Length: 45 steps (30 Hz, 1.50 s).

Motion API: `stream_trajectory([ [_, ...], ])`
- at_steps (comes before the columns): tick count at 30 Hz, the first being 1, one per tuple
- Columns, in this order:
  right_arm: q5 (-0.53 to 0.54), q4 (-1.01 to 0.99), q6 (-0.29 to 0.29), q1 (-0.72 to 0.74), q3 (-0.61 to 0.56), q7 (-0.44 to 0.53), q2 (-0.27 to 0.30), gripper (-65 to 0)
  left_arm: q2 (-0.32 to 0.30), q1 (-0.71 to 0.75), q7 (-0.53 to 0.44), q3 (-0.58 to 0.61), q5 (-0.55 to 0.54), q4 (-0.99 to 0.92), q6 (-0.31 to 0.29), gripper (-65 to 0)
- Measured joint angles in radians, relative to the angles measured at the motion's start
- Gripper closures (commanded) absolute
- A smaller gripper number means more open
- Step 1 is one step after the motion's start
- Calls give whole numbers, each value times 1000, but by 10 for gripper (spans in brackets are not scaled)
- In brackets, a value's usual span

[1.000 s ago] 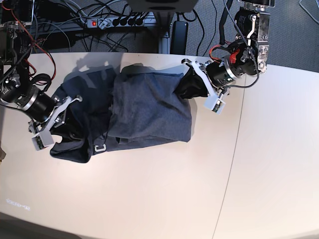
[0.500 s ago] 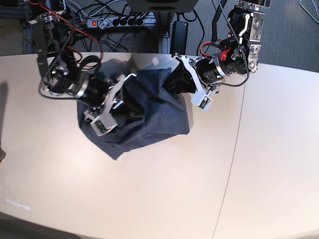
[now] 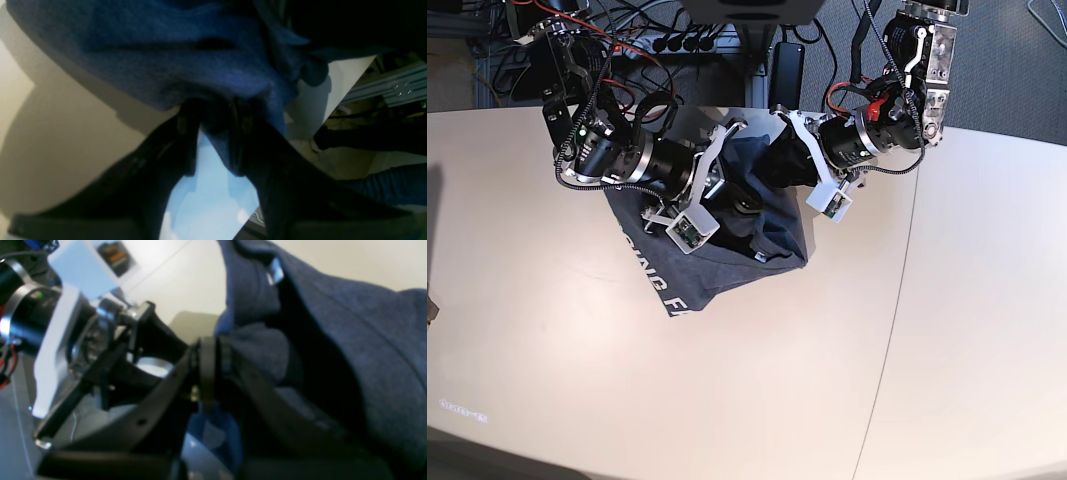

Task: Fold the T-shirt properly
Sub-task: 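Fold the held shirt edge over with the right gripper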

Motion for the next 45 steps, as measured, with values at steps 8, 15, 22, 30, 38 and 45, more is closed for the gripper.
stream_trajectory([
  [8, 1, 0, 0, 0, 0, 3, 0, -169, -3, 0, 34, -69, -69, 0, 0, -194],
  [15, 50, 0, 0, 0, 0, 3, 0, -169, -3, 0, 85, -229, -161, 0, 0, -194],
  [22, 18, 0, 0, 17, 0, 7, -1, -169, -65, 0, 88, -236, -166, 0, 0, -194],
  [30, -12, 1, 0, 126, 69, -26, 0, -169, -73, 1, 87, -235, -166, 0, 0, -194],
  [38, 50, 1, 0, 141, 202, -121, 46, 0, -92, 1, 87, -235, -165, 0, 0, -194],
  [45, 82, 12, 0, 45, 220, -132, 122, 0, -98, 1, 87, -235, -166, 0, 0, -194],
])
